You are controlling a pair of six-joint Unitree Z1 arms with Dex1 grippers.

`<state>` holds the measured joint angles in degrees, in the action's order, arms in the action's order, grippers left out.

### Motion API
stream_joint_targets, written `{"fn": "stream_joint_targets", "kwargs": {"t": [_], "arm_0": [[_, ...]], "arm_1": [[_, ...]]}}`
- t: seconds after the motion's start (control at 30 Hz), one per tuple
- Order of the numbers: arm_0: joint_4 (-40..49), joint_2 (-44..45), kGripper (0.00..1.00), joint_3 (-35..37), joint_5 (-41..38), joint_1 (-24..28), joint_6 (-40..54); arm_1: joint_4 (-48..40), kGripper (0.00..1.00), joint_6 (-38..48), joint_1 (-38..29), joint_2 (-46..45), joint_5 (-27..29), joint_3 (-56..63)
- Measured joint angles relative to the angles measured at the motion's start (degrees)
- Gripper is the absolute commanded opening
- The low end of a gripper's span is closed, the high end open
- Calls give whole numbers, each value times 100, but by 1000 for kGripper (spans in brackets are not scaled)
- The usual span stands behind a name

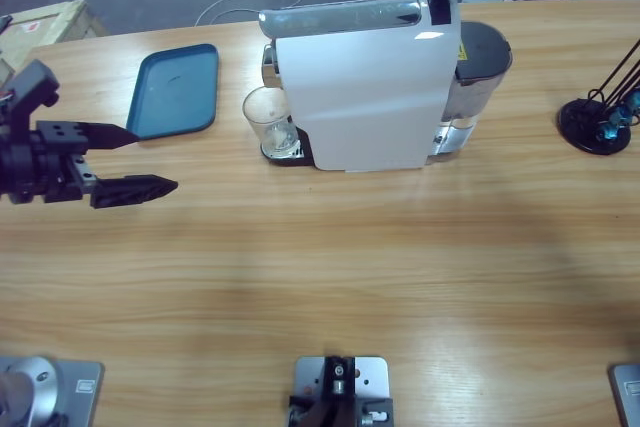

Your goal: Pour coffee

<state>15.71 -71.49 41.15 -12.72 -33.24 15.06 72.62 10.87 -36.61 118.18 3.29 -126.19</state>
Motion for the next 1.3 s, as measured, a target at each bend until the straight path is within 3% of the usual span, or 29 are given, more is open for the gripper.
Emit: {"fn": "stream_joint_targets", "kwargs": {"t": [0.17,0.47,1.3], "arm_0": [[0,0,1000,0,2,0,0],[-1,0,1000,0,2,-1,0],[-1,0,997,0,2,-37,0]], "arm_1": [[-17,1000,0,-69,-247,4,15],[-573,1000,113,-316,-936,15,1344],[-650,1000,117,-324,-992,15,1345]]}}
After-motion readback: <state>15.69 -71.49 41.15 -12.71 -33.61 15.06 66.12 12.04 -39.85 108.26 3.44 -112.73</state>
